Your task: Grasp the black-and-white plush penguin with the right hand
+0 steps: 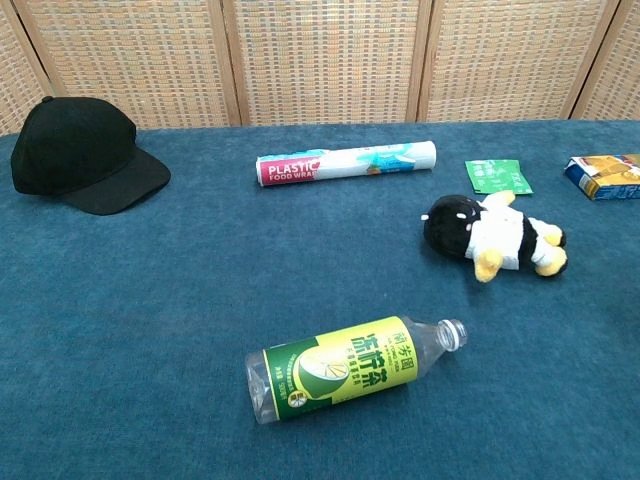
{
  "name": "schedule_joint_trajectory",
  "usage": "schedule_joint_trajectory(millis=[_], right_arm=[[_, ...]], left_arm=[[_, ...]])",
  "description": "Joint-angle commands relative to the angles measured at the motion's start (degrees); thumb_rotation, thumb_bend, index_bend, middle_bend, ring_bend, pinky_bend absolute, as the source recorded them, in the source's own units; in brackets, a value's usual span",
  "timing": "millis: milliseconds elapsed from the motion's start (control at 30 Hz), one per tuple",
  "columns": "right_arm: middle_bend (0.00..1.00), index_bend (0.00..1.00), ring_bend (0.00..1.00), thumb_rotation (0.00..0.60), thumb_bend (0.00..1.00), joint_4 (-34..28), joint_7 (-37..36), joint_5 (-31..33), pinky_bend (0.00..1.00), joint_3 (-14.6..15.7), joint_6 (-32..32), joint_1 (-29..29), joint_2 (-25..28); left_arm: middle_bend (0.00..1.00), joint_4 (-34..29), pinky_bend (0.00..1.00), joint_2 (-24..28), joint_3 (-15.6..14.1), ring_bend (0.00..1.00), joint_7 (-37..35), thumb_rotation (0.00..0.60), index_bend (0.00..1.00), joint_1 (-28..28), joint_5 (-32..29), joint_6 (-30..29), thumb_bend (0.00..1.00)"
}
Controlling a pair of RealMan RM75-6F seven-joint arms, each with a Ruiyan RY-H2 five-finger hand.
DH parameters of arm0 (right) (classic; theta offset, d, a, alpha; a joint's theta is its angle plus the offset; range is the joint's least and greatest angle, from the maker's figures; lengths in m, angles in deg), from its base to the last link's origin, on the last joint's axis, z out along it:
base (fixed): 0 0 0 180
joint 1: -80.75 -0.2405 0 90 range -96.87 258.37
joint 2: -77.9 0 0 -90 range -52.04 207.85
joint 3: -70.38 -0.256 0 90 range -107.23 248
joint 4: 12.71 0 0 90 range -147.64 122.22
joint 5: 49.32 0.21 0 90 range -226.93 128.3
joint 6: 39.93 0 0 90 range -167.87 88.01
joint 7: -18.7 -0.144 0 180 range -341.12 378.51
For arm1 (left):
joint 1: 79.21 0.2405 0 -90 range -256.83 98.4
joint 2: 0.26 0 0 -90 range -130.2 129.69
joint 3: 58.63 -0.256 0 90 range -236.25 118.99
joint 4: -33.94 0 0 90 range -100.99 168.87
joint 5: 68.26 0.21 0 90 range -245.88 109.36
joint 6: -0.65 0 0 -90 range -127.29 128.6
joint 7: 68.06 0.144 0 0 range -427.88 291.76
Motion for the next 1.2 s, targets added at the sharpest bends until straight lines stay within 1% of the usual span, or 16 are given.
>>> schedule_joint_trajectory(millis=[33,167,300,533,600,733,967,1200], right_arm=[[0.06,0.29,0.0,0.6,0.33,3.1,-2.2,-0.3,0.11,-1.7,2.4,-3.3,-1.7],[0.09,0.34,0.0,0.6,0.33,5.9,-3.8,-0.8,0.12,-2.3,4.8,-6.6,-3.3],[0.1,0.39,0.0,0.6,0.34,9.5,-7.6,-1.8,0.12,-2.5,5.6,-9.6,-5.9],[0.14,0.43,0.0,0.6,0.35,17.1,-12.7,-4.7,0.12,-0.7,6.0,-13.7,-10.6],[0.14,0.43,0.0,0.6,0.34,19.2,-14.2,-5.4,0.12,0.0,5.8,-14.5,-11.9],[0.14,0.44,0.0,0.6,0.35,22.4,-14.1,-6.2,0.12,1.2,5.6,-15.6,-14.0],[0.14,0.45,0.0,0.6,0.36,26.0,-15.7,-5.0,0.12,2.4,6.8,-16.7,-17.6],[0.14,0.47,0.0,0.6,0.45,29.5,-17.1,-3.6,0.12,3.1,7.7,-17.5,-20.3]], left_arm=[[0.0,0.1,0.0,-0.2,0.1,0.0,0.2,0.6,0.0,-0.2,-0.3,0.3,0.01],[0.0,0.4,0.0,-0.6,0.2,0.0,0.9,0.6,0.0,-0.4,-0.8,0.9,0.0],[0.0,0.8,0.0,-1.0,0.5,0.0,1.1,0.6,0.0,-0.7,-1.6,1.4,0.0],[0.0,1.7,0.0,-1.5,0.7,0.0,1.3,0.6,0.0,-1.1,-2.8,2.6,0.0],[0.0,1.8,0.0,-1.7,0.8,0.0,1.4,0.6,0.0,-1.3,-3.0,2.8,0.01],[0.0,2.0,0.0,-1.9,0.8,0.0,1.7,0.6,0.0,-1.4,-3.4,3.0,0.0],[0.0,2.1,0.0,-2.0,0.8,0.0,1.7,0.6,0.0,-1.5,-3.7,3.1,0.0],[0.0,2.2,0.0,-1.9,0.9,0.0,1.3,0.6,0.0,-1.6,-4.1,3.4,0.0]])
